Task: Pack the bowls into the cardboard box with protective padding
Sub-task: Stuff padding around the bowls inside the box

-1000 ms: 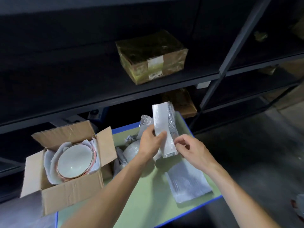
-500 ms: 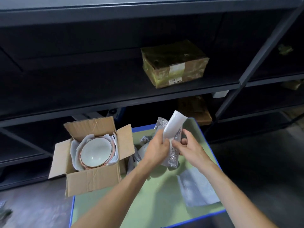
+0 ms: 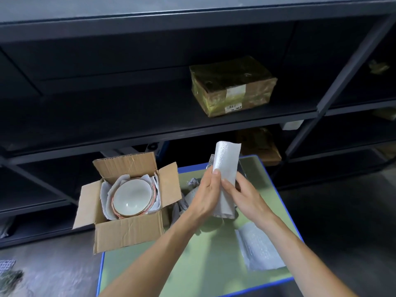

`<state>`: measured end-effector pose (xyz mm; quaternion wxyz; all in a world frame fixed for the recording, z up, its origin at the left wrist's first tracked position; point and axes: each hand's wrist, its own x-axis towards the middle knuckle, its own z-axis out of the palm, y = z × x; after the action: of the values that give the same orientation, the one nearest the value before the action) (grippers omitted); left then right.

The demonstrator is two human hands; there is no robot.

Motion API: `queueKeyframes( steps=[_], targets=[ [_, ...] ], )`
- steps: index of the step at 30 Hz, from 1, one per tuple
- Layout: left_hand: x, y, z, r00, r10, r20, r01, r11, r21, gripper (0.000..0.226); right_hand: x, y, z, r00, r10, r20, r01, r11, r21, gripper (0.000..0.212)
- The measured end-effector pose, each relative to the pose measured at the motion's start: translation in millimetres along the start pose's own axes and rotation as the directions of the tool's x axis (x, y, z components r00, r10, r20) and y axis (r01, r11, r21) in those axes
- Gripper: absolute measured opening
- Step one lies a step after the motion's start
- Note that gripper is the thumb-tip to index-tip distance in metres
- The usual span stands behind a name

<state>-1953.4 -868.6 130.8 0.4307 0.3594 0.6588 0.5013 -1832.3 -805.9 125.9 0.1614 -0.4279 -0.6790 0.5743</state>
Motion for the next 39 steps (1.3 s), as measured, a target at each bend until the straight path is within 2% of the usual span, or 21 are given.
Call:
queueKeyframes(
  steps=[3, 7, 9, 12, 14, 17, 21, 23, 26, 28, 30, 32, 35, 39],
  targets=[
    [-1.1, -0.4, -3.3, 0.996, -0.091, -0.023, 0.09, 0.996, -0.018, 0.034, -0.2, -1.2, -0.2, 0.995, 0.02, -0.096, -0.018, 0.999, 0.027, 0.027],
    [-2.5, -1.3, -5.7, 0.99, -0.133, -0.052, 0.13, 0.99, -0.055, 0.03, -0.2, -2.9, -1.1, 0.993, 0.035, -0.109, -0.023, 0.994, 0.11, 0.027],
    [-2.2, -0.2, -5.4, 0.986, -0.164, -0.029, 0.161, 0.982, -0.096, 0.03, 0.4, -3.6, -1.0, 0.995, 0.025, -0.098, -0.009, 0.988, 0.153, 0.034],
    [-4.2, 5.0, -3.8, 0.989, -0.13, 0.066, 0.136, 0.987, -0.09, 0.034, 2.1, -8.7, 0.5, 0.998, -0.002, -0.064, 0.017, 0.972, 0.234, 0.03],
    [-6.4, 7.5, -2.9, 0.987, -0.085, 0.137, 0.091, 0.995, -0.038, 0.031, 4.1, -11.1, 1.1, 0.999, -0.018, -0.04, 0.026, 0.98, 0.195, 0.026],
    [-7.5, 7.2, -2.7, 0.981, -0.09, 0.173, 0.093, 0.996, -0.011, 0.033, 5.6, -14.1, 0.8, 0.998, -0.037, -0.049, 0.039, 0.998, 0.042, 0.026],
    [-7.8, 10.6, -8.1, 0.978, -0.09, 0.187, 0.094, 0.995, -0.015, 0.031, 6.2, -17.3, -2.8, 0.998, -0.034, -0.051, 0.037, 0.998, 0.056, 0.013],
    [-7.9, 12.4, -13.6, 0.965, -0.109, 0.237, 0.122, 0.992, -0.038, 0.034, 6.9, -18.9, -8.0, 1.0, -0.014, -0.02, 0.016, 0.997, 0.074, 0.011],
    [-10.3, 15.3, -20.9, 0.941, -0.143, 0.307, 0.205, 0.962, -0.182, 0.028, 8.7, -24.4, -10.5, 0.992, -0.028, 0.12, 0.005, 0.982, 0.189, 0.02],
    [-10.9, 15.4, -25.3, 0.943, -0.173, 0.286, 0.248, 0.936, -0.25, 0.032, 10.9, -27.1, -6.0, 0.994, -0.038, 0.098, 0.021, 0.984, 0.174, 0.015],
    [-13.0, 13.1, -28.8, 0.95, -0.208, 0.235, 0.27, 0.922, -0.277, 0.036, 16.1, -26.7, 0.2, 1.0, -0.026, -0.013, 0.027, 0.993, 0.119, 0.013],
    [-16.1, 11.7, -33.3, 0.968, -0.206, 0.146, 0.238, 0.937, -0.254, 0.03, 19.2, -29.7, 5.4, 0.994, -0.038, -0.106, 0.045, 0.997, 0.058, 0.017],
    [-19.4, 13.3, -44.0, 0.974, -0.217, 0.059, 0.225, 0.945, -0.237, 0.032, 17.4, -40.9, 16.4, 0.986, -0.161, -0.037, 0.163, 0.984, 0.077, 0.024],
    [-26.8, 19.9, -64.0, 0.962, -0.271, 0.026, 0.269, 0.93, -0.252, 0.035, 21.8, -49.1, 32.8, 0.958, -0.283, 0.035, 0.284, 0.958, -0.031, 0.029]
  ],
)
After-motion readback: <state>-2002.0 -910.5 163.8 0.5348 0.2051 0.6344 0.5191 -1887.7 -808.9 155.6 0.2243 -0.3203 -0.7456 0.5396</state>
